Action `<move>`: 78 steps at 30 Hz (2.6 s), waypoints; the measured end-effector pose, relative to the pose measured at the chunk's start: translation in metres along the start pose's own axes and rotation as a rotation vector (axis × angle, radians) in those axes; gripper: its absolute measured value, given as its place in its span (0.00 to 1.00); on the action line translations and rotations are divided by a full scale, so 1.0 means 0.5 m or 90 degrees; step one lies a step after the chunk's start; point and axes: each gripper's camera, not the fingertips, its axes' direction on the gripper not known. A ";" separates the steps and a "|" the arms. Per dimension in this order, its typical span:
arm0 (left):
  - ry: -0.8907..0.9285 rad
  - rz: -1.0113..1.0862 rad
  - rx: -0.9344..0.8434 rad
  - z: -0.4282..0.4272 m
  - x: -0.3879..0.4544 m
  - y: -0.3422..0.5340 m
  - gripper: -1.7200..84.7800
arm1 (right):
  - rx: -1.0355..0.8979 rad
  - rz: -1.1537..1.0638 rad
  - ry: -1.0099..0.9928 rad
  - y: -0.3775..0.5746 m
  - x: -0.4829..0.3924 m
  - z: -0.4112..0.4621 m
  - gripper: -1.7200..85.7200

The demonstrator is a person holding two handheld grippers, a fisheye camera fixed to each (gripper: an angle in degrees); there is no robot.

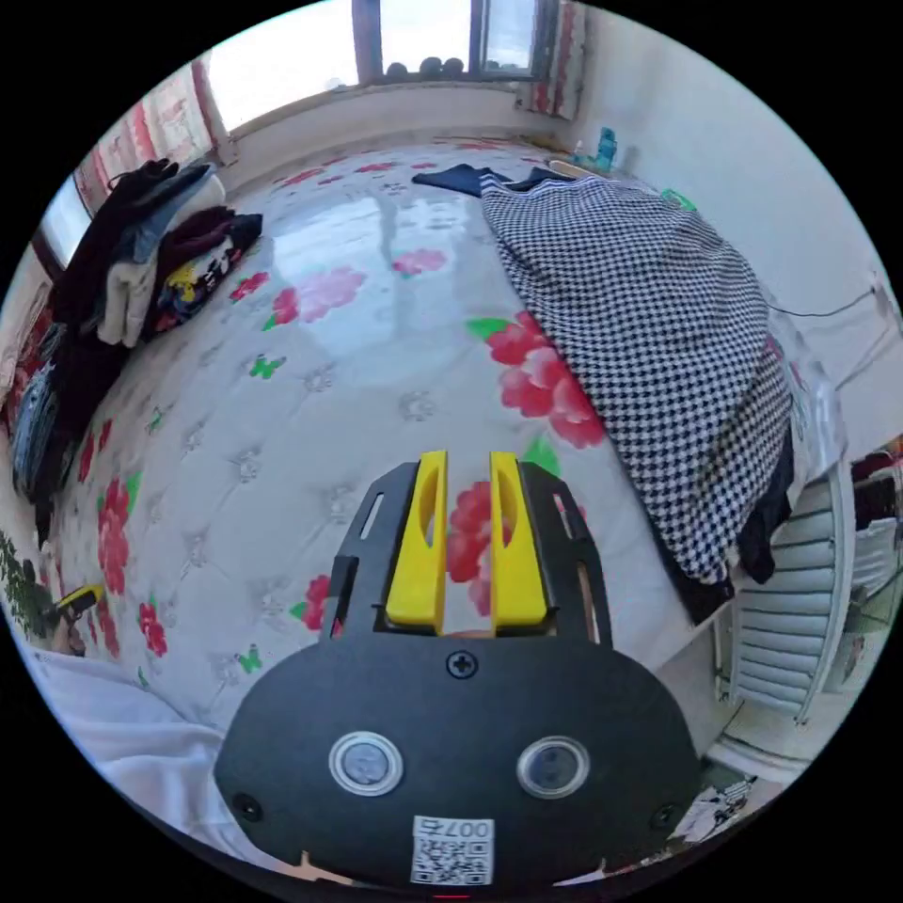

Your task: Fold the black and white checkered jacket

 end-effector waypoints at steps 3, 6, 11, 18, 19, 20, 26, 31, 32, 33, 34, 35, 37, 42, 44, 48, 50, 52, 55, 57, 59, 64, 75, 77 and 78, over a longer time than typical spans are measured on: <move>-0.072 0.020 -0.013 0.007 0.044 -0.007 0.15 | 0.039 0.119 0.122 -0.015 0.134 -0.011 0.11; -0.081 0.067 -0.058 0.008 0.064 -0.027 0.15 | -0.047 0.245 0.069 -0.017 0.251 0.053 0.12; -0.084 0.103 -0.075 -0.003 0.072 -0.018 0.15 | -0.158 0.075 0.167 0.001 0.173 0.159 0.06; -0.076 0.069 -0.028 -0.043 0.068 0.050 0.12 | 0.023 0.105 -0.156 0.078 0.118 0.043 0.02; -0.090 0.084 -0.015 -0.059 0.077 0.065 0.09 | 0.039 0.096 -0.174 0.089 0.106 0.028 0.02; -0.098 0.095 0.009 -0.073 0.084 0.076 0.08 | 0.063 0.076 -0.208 0.110 0.077 -0.003 0.02; 0.056 0.264 0.181 -0.216 0.158 0.186 0.12 | 0.100 -0.120 -0.477 0.222 -0.165 -0.146 0.02; 0.174 0.367 0.256 -0.332 0.147 0.306 0.17 | 0.043 -0.419 -0.771 0.387 -0.455 -0.283 0.02; 0.171 0.367 0.266 -0.345 0.139 0.320 0.17 | 0.020 -0.493 -0.852 0.434 -0.513 -0.315 0.02; 0.165 0.370 0.288 -0.370 0.115 0.349 0.15 | -0.003 -0.569 -0.908 0.475 -0.561 -0.343 0.03; 0.158 0.338 0.330 -0.397 0.075 0.377 0.13 | -0.007 -0.612 -0.902 0.494 -0.581 -0.357 0.03; 0.146 0.312 0.332 -0.405 0.054 0.386 0.12 | 0.008 -0.677 -0.847 0.528 -0.605 -0.379 0.04; 0.088 0.188 0.300 -0.416 -0.037 0.400 0.09 | 0.065 -0.675 -0.753 0.558 -0.601 -0.391 0.05; 0.157 0.044 0.313 -0.452 -0.200 0.440 0.08 | 0.067 -0.579 -0.560 0.612 -0.538 -0.328 0.09; 0.177 0.033 0.319 -0.463 -0.229 0.455 0.09 | 0.049 -0.554 -0.505 0.651 -0.526 -0.300 0.10; 0.196 0.076 0.278 -0.469 -0.245 0.511 0.11 | -0.004 -0.473 -0.453 0.731 -0.520 -0.243 0.12; 0.181 0.115 0.246 -0.463 -0.229 0.550 0.12 | -0.015 -0.439 -0.434 0.754 -0.525 -0.227 0.13; 0.166 0.169 0.198 -0.437 -0.201 0.605 0.13 | -0.031 -0.417 -0.422 0.771 -0.537 -0.211 0.13; 0.165 0.213 0.145 -0.397 -0.178 0.635 0.16 | -0.040 -0.427 -0.383 0.804 -0.573 -0.175 0.12; 0.153 0.231 0.124 -0.374 -0.168 0.628 0.16 | -0.072 -0.478 -0.342 0.842 -0.618 -0.119 0.10; 0.150 0.242 0.088 -0.358 -0.162 0.610 0.15 | -0.079 -0.510 -0.293 0.857 -0.638 -0.103 0.07; 0.176 0.190 0.211 -0.545 -0.203 0.644 0.03 | 0.114 -0.432 -0.272 0.807 -0.548 -0.243 0.03; 0.118 0.301 0.736 -1.128 -0.109 0.965 0.01 | 0.712 -0.263 -0.149 0.798 -0.218 -0.769 0.02; 0.069 0.334 0.831 -1.198 -0.065 1.046 0.01 | 0.781 -0.261 -0.109 0.828 -0.196 -0.828 0.02; 0.055 0.359 0.896 -1.236 -0.042 1.098 0.01 | 0.834 -0.251 -0.100 0.848 -0.177 -0.860 0.02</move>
